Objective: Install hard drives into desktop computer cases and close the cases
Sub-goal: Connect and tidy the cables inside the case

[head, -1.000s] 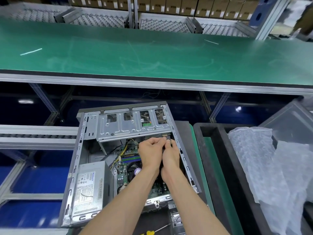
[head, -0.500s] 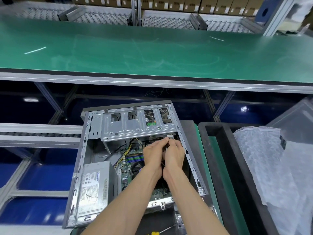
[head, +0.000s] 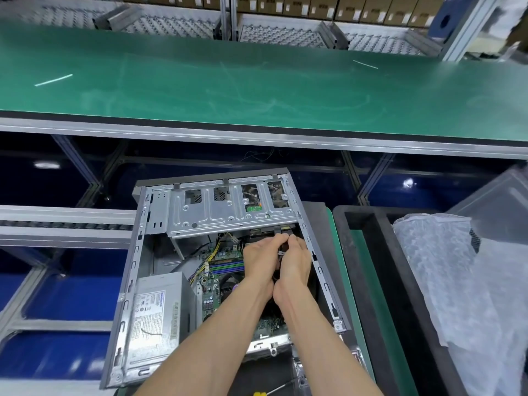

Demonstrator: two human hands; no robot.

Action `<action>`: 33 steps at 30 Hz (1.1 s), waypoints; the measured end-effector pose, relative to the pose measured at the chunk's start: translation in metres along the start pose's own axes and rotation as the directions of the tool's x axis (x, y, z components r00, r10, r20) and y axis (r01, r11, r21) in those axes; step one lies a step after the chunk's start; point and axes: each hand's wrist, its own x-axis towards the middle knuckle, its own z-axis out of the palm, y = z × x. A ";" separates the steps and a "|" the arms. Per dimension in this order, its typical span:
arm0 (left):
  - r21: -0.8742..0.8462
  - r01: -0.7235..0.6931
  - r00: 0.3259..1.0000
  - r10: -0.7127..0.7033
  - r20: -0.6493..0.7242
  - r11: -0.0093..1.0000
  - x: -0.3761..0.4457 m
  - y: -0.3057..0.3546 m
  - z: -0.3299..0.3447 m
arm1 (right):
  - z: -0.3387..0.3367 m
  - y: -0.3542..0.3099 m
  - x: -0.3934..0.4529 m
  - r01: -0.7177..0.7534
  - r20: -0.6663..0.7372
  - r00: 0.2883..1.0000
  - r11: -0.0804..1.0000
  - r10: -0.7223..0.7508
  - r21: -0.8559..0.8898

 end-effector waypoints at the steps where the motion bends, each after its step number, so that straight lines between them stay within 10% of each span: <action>1: -0.003 -0.009 1.000 0.009 -0.002 1.000 0.000 0.000 0.000 | 0.000 0.000 0.001 -0.012 0.003 1.000 1.000 0.012 0.006; 33: -0.015 -0.128 0.986 0.129 0.102 0.992 -0.011 -0.003 -0.003 | -0.004 0.002 0.007 -0.083 0.063 0.995 0.982 0.073 0.167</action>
